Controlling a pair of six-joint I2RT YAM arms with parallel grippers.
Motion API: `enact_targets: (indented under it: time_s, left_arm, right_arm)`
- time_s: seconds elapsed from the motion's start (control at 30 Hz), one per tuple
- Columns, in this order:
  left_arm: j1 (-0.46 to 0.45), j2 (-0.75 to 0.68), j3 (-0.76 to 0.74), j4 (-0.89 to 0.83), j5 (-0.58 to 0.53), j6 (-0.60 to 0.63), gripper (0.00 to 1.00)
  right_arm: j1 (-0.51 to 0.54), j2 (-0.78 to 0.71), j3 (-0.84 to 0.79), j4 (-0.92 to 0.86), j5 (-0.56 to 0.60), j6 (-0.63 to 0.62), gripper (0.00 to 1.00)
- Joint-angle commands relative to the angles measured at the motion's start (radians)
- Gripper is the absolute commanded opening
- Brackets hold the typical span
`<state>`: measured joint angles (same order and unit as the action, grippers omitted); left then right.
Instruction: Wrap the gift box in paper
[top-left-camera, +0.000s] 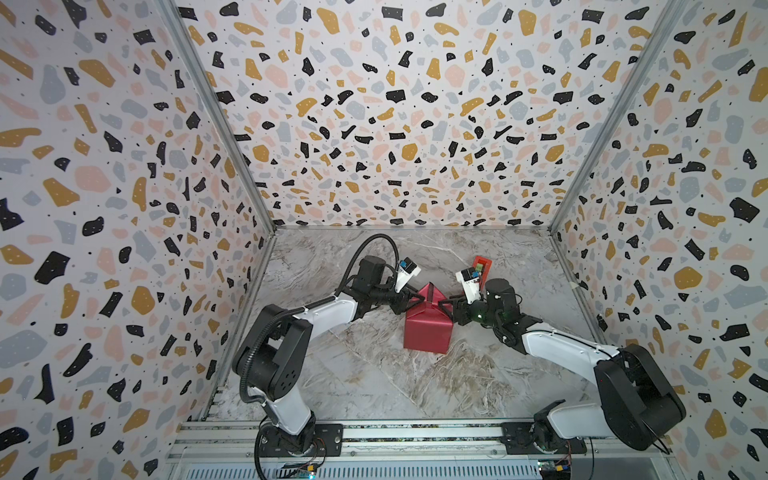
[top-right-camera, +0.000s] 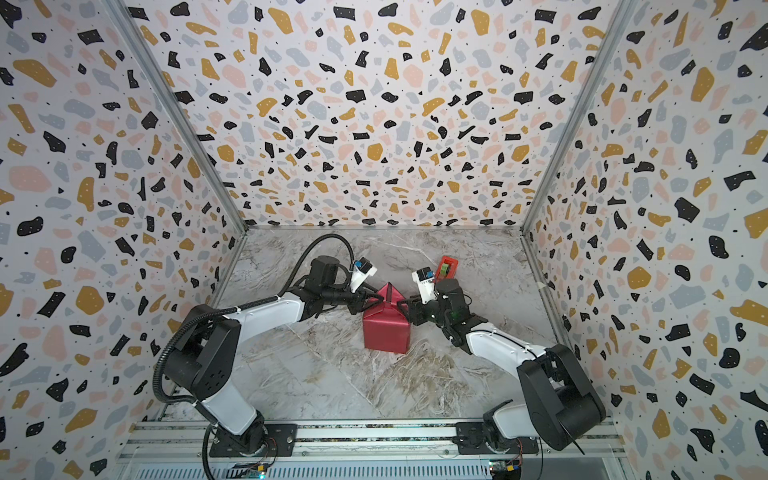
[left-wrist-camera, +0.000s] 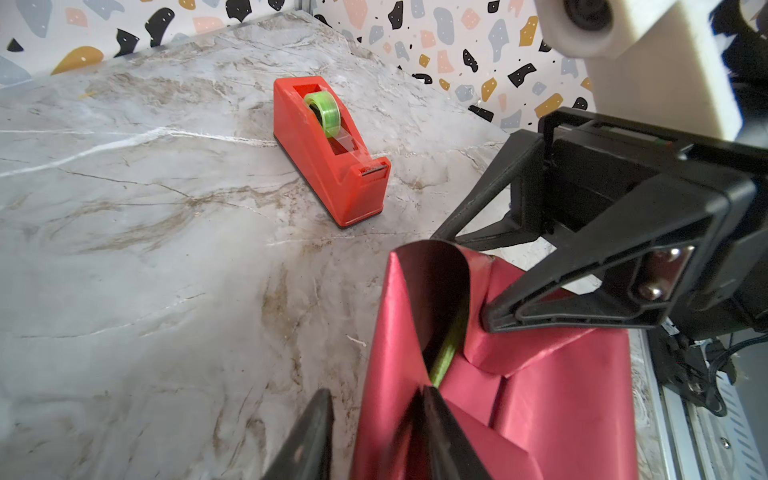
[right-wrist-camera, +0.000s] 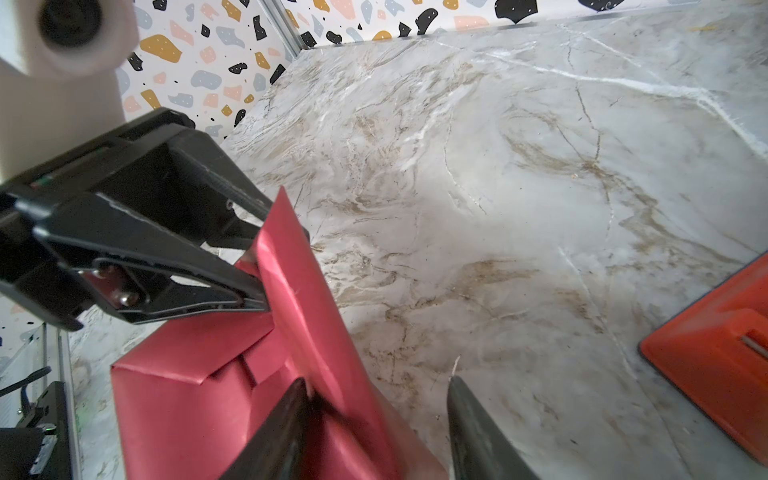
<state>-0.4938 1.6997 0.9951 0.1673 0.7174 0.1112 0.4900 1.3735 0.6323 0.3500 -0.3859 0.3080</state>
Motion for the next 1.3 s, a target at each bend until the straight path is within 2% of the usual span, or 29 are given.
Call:
enact_targets:
  time_s: [0.0, 0.5, 0.7, 0.9, 1.03, 1.27]
  left_arm:
    - [0.003, 0.015, 0.019, -0.028, 0.035, 0.022, 0.29]
    - [0.003, -0.018, -0.005, 0.032, 0.04, -0.017, 0.0]
    - [0.003, -0.029, -0.019, 0.049, 0.041, -0.014, 0.0]
    - [0.003, -0.039, -0.026, 0.009, 0.066, 0.073, 0.0]
    - [0.003, -0.041, -0.02, -0.024, 0.071, 0.123, 0.0]
    - [0.003, -0.037, -0.013, -0.035, 0.076, 0.131, 0.0]
  right_arm:
    - [0.001, 0.02, -0.003, -0.084, -0.002, -0.022, 0.54]
    - [0.001, 0.016, 0.015, -0.084, -0.005, -0.021, 0.54]
    - [0.002, 0.001, 0.024, -0.079, -0.019, -0.023, 0.54]
    - [-0.007, -0.052, 0.035, -0.086, -0.023, -0.056, 0.61]
    - [-0.033, -0.069, 0.048, -0.079, -0.087, -0.08, 0.66]
    - [-0.055, -0.006, 0.1, -0.078, -0.163, -0.116, 0.64]
